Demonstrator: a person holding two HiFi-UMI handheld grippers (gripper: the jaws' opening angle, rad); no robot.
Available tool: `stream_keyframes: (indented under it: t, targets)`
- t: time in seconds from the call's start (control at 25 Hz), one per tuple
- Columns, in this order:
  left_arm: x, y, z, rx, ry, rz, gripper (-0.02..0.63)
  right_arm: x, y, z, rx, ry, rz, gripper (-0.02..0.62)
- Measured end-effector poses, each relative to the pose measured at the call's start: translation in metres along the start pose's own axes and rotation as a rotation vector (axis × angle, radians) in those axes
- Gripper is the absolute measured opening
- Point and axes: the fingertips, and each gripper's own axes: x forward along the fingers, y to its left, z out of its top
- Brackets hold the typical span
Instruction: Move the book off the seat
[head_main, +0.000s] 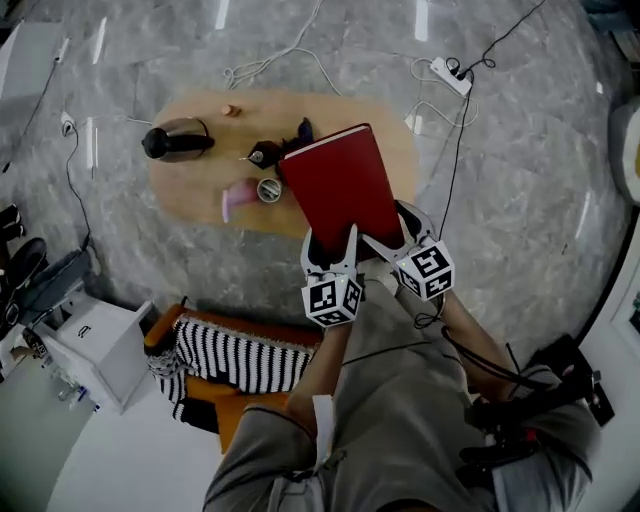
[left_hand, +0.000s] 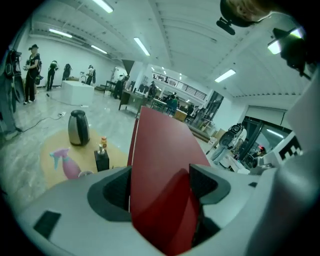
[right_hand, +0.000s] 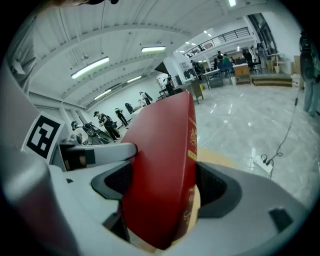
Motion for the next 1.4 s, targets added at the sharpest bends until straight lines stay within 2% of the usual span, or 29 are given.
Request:
stream_keyframes:
  t: [0.32,0.48,0.64,0.88,1.0,1.28,1.4]
  targets:
    - [0.051,0.043,-0.150,-0.102,0.183,0.072,0.367,0.050,-0.056,-0.142,0.089,0.190,-0.001,0.402]
    - [0.061,0.070,-0.203,-0.151,0.213,0.122,0.365,0.076,-0.064,-0.194,0.082,0.247,0.018,0.402]
    - [0.075,0.087,-0.245,-0.181,0.247,0.131,0.364,0.093,-0.078,-0.233,0.083,0.296,0.001,0.402]
    - [0.107,0.107,-0.281,-0.147,0.275,0.129,0.356,0.121,-0.101,-0.270,0.094,0.326,-0.057,0.402]
    - [0.114,0.111,-0.295,-0.161,0.293,0.130,0.356,0.129,-0.106,-0.284,0.071,0.362,-0.079,0.402]
    - [0.117,0.113,-0.296,-0.160,0.292,0.127,0.356,0.133,-0.107,-0.286,0.058,0.371,-0.084,0.403]
    - [0.112,0.114,-0.292,-0.130,0.310,0.142,0.359,0.129,-0.106,-0.279,-0.029,0.366,-0.113,0.403]
